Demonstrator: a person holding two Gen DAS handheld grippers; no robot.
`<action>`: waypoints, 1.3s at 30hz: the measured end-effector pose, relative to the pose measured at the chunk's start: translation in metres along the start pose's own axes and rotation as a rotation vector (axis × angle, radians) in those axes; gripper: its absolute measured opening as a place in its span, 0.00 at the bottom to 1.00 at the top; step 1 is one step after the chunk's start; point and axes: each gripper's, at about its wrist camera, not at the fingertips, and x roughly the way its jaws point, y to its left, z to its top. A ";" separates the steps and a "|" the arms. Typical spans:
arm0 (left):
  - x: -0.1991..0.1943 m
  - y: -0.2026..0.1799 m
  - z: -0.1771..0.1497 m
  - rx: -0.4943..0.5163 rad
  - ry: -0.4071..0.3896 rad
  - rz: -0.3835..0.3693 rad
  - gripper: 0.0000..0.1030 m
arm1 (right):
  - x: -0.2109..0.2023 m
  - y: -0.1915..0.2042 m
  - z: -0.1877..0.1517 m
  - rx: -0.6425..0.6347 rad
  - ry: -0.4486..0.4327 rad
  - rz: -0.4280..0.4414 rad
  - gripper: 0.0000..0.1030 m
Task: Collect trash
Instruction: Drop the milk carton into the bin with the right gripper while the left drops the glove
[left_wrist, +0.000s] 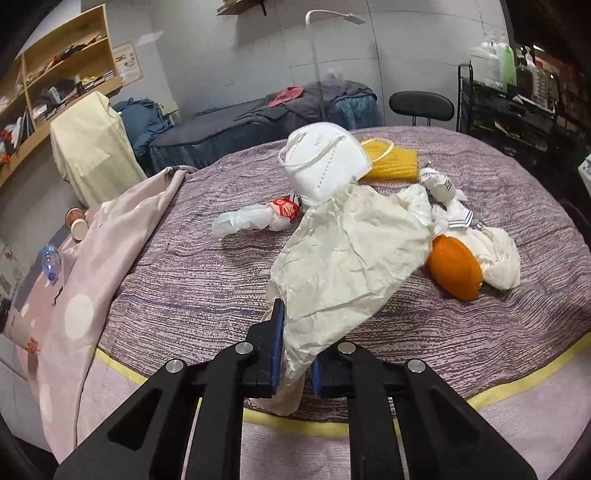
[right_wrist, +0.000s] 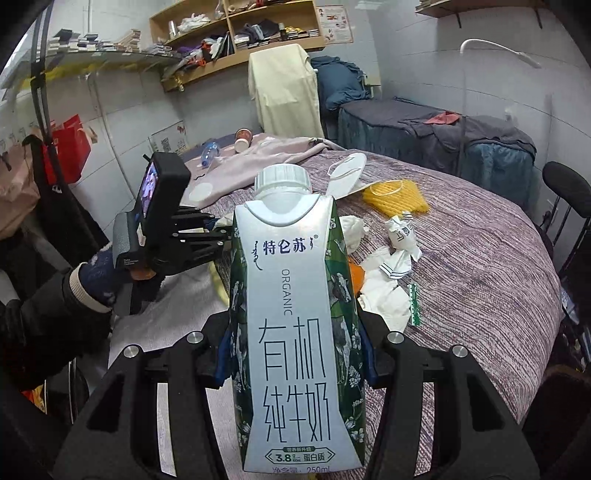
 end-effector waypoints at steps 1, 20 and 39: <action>-0.006 0.001 0.000 -0.016 -0.010 -0.004 0.11 | -0.005 -0.002 -0.003 0.012 -0.009 0.000 0.51; -0.099 -0.103 0.014 -0.034 -0.178 -0.267 0.11 | -0.128 -0.071 -0.089 0.299 -0.180 -0.236 0.51; -0.091 -0.284 0.039 0.139 -0.104 -0.615 0.11 | -0.137 -0.202 -0.197 0.697 0.094 -0.514 0.51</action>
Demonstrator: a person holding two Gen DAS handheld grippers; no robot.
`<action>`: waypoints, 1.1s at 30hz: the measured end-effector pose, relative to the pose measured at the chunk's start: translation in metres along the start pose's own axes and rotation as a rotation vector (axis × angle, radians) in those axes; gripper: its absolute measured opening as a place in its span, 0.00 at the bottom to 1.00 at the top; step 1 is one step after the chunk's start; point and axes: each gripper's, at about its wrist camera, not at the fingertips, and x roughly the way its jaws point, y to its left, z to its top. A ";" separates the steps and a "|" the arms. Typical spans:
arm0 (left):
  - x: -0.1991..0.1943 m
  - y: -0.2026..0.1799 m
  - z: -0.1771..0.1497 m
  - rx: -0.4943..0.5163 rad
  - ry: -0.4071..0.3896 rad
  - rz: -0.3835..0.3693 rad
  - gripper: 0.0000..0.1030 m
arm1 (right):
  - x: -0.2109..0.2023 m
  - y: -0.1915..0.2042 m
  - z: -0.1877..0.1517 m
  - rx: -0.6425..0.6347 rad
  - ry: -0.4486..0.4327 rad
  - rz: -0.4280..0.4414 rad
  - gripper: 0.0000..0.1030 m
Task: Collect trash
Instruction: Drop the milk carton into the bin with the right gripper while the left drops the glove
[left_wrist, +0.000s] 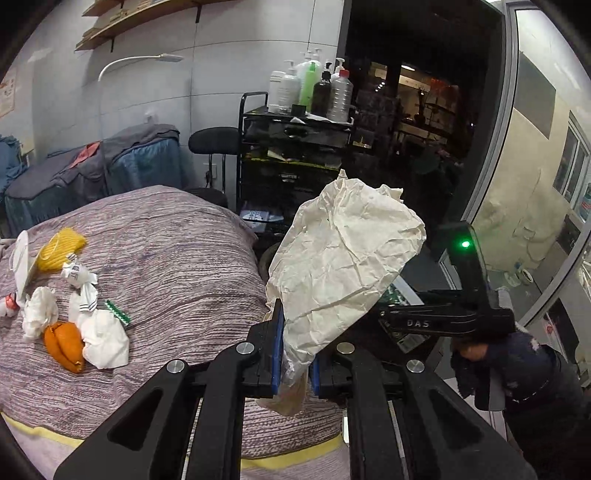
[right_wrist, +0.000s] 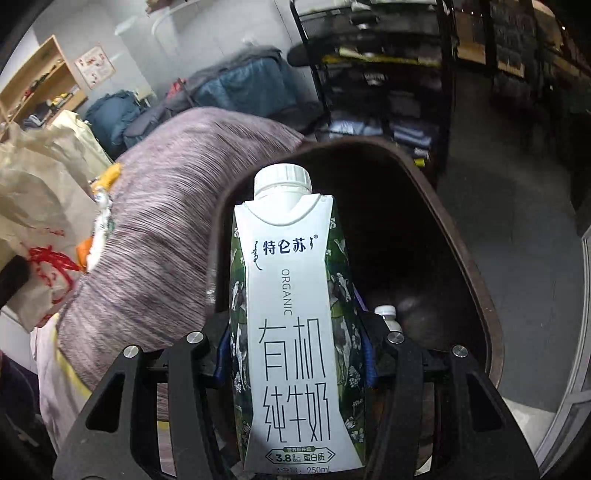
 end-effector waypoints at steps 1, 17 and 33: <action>0.004 0.000 0.001 -0.010 0.009 -0.011 0.11 | 0.006 -0.002 0.002 0.004 0.019 -0.002 0.51; 0.033 -0.002 0.002 -0.057 0.074 -0.051 0.11 | 0.069 -0.011 0.030 0.064 0.174 -0.053 0.56; 0.051 -0.036 0.015 0.022 0.089 -0.072 0.11 | -0.076 -0.023 -0.001 0.129 -0.249 -0.199 0.69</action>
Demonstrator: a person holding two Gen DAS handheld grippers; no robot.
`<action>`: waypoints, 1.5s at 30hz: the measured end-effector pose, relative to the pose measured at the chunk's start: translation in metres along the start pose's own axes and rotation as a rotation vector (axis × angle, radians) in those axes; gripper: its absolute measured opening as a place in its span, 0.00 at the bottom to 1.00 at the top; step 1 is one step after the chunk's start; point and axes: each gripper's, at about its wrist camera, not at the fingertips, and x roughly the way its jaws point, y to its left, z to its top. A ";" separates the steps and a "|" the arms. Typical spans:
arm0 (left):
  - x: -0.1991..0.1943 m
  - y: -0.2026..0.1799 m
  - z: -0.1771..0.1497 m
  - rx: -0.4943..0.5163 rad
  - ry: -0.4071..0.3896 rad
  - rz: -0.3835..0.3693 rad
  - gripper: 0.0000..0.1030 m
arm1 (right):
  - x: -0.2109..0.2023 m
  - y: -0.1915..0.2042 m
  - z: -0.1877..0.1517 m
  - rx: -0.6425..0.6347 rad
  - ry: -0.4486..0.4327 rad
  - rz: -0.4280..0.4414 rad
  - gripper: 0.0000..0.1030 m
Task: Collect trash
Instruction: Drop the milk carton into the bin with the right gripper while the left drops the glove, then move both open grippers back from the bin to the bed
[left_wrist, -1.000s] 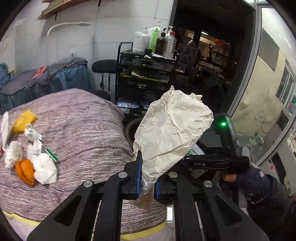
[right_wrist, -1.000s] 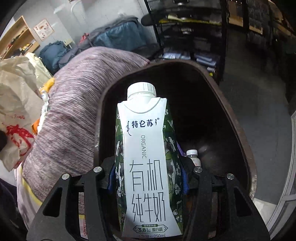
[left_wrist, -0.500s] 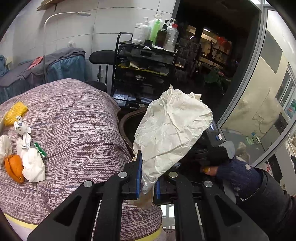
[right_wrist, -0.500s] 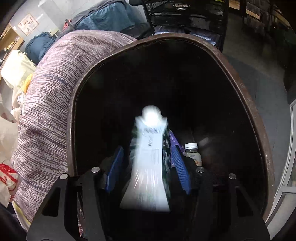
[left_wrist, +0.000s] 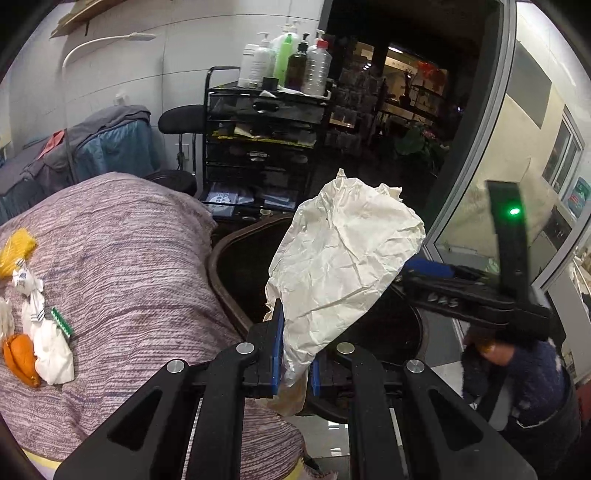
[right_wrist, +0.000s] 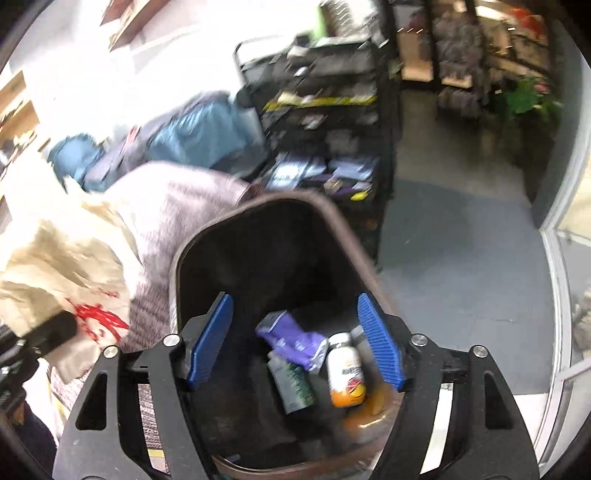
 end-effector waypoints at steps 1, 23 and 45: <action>0.003 -0.004 0.001 0.010 0.005 -0.002 0.11 | -0.007 -0.005 0.001 0.004 -0.024 -0.021 0.69; 0.061 -0.040 0.006 0.079 0.134 0.015 0.63 | -0.063 -0.035 0.003 0.082 -0.191 -0.048 0.81; -0.038 -0.009 -0.021 0.061 -0.104 0.176 0.94 | -0.068 0.020 -0.003 -0.007 -0.273 0.129 0.92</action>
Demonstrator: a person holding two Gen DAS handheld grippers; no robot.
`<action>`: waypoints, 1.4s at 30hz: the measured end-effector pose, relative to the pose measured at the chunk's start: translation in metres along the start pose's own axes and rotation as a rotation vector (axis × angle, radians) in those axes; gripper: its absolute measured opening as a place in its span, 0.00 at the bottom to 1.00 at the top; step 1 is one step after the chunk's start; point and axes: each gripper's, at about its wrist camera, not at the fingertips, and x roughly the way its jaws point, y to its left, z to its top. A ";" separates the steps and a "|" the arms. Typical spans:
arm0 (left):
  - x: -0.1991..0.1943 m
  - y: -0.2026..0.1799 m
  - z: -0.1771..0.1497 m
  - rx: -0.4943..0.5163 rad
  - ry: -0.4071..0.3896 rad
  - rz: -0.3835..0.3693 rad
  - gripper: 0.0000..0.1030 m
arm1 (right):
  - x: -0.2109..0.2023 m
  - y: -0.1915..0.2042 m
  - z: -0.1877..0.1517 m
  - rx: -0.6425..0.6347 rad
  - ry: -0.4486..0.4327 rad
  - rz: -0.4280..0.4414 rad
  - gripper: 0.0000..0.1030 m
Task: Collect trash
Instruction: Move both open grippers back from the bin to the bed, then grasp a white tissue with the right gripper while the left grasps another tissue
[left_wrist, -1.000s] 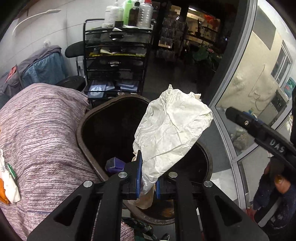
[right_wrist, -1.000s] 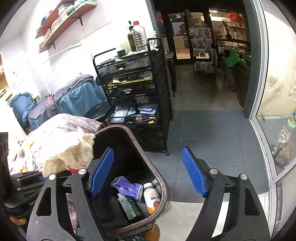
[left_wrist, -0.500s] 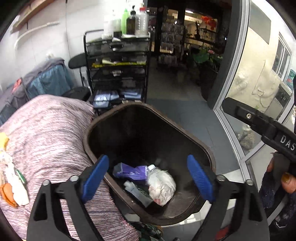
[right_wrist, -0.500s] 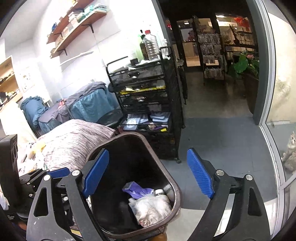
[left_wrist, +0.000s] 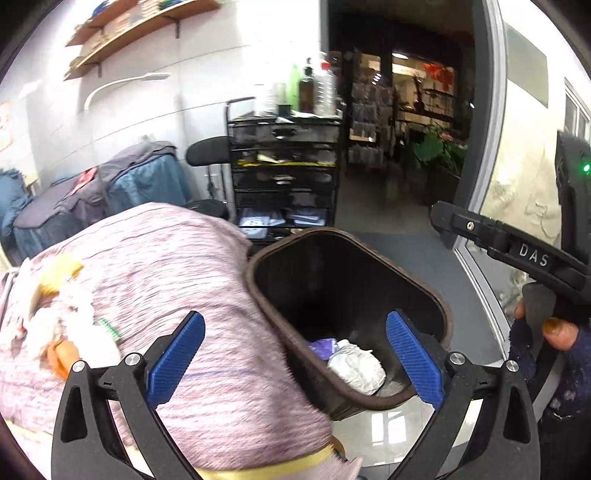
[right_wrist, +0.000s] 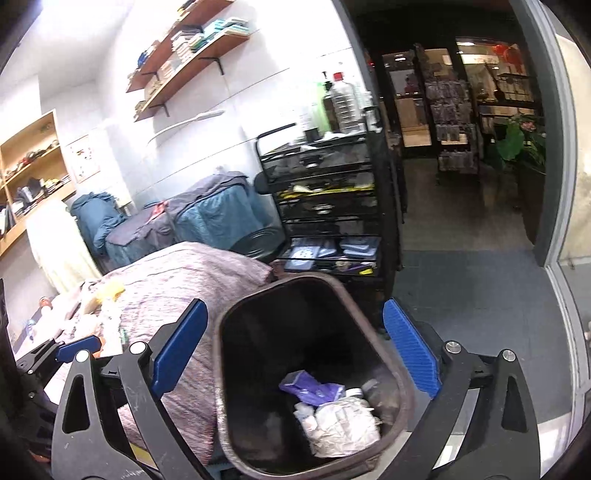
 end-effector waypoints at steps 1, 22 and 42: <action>-0.005 0.007 -0.002 -0.016 -0.005 0.009 0.94 | 0.002 0.004 -0.001 -0.006 0.004 0.009 0.92; -0.072 0.139 -0.058 -0.224 -0.014 0.292 0.94 | 0.046 0.146 -0.035 -0.231 0.185 0.285 0.92; -0.104 0.257 -0.106 -0.408 0.063 0.392 0.94 | 0.134 0.290 -0.070 -0.522 0.527 0.422 0.92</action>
